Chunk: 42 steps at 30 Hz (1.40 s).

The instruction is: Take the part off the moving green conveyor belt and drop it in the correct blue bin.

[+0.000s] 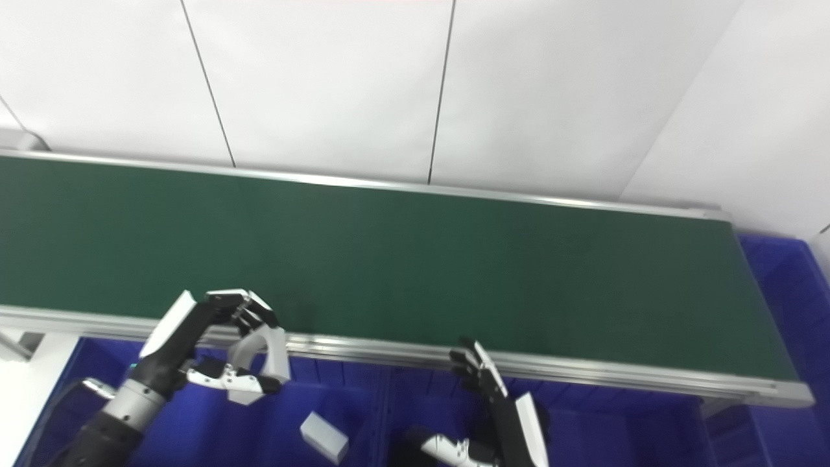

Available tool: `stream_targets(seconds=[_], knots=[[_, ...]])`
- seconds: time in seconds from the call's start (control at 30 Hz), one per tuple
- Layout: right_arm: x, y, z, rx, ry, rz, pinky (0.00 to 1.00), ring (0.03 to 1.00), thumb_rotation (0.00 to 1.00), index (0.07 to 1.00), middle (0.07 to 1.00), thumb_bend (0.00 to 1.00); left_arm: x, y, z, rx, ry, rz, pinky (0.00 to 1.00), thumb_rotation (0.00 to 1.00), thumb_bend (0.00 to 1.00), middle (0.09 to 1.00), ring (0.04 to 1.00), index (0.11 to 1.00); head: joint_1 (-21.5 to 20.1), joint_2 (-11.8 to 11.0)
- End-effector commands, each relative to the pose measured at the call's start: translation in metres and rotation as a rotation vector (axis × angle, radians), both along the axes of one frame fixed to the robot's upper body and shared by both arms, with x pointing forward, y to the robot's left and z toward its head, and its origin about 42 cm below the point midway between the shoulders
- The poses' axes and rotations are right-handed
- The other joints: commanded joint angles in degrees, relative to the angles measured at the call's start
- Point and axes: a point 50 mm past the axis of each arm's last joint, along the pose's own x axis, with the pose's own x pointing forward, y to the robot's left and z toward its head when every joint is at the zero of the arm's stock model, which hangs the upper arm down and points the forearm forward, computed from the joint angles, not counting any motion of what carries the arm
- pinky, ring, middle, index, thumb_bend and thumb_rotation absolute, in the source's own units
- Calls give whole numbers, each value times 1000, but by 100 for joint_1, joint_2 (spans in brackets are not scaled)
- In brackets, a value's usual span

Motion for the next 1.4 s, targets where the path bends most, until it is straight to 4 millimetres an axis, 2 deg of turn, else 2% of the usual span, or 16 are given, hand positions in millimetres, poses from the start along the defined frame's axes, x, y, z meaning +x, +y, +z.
stream_targets(seconds=[0.0,0.17,0.37,0.5,0.53,0.57,0.6,0.67,0.77,0.83,0.93,1.0,1.1,1.2,1.37], knots=[[3,3,10,14,-86,-6,759,799,475,930,838,774,2,-5,12,17,-57,-52,381,0,499,496,438,491,10,56],[5,3,14,19,-102,-12,749,784,478,926,828,774,-6,-14,7,44,16,-94,370,0,499,500,434,492,52,227],[6,2,18,30,-113,-14,745,778,468,920,822,780,-10,-22,3,144,76,-180,457,0,499,501,455,488,50,379],[5,3,21,29,-112,-15,745,776,463,917,816,778,-10,-21,-1,298,88,-231,500,0,499,505,452,502,32,451],[4,3,21,27,-111,-17,744,775,468,916,815,782,-10,-20,-1,323,99,-238,557,27,504,600,564,500,29,456],[4,3,22,26,-110,-18,743,776,471,916,815,785,-10,-19,0,346,107,-245,638,87,617,692,675,630,20,464],[4,3,22,26,-111,-18,744,777,471,916,815,785,-10,-18,0,360,114,-251,688,153,677,740,734,689,13,467],[3,4,23,28,-111,-18,747,780,469,916,815,785,-11,-16,2,348,125,-257,770,354,804,826,830,790,-10,460],[2,5,23,31,-108,-19,749,784,468,917,816,786,-15,-14,5,247,160,-241,784,492,963,916,888,881,-37,442],[1,5,23,35,-105,-17,749,786,465,917,819,784,-19,-14,6,125,183,-215,792,505,992,947,911,913,-83,422],[0,6,24,31,-101,-15,751,791,466,918,824,784,-24,-13,5,-79,198,-184,846,479,1000,968,938,941,-106,409],[0,6,24,32,-96,-12,749,790,463,916,826,788,-26,-15,4,-226,222,-171,884,428,1000,973,942,949,-131,388],[-1,7,25,32,-85,-6,757,799,463,920,835,788,-27,-19,3,-381,237,-160,903,401,1000,969,935,964,-176,335],[-2,7,24,27,-77,-1,758,800,457,918,839,789,-28,-24,-3,-475,215,-145,899,386,1000,942,912,959,-175,299],[-2,8,23,23,-65,3,757,801,457,918,841,785,-30,-24,-11,-503,200,-118,876,341,1000,921,894,936,-89,224]])
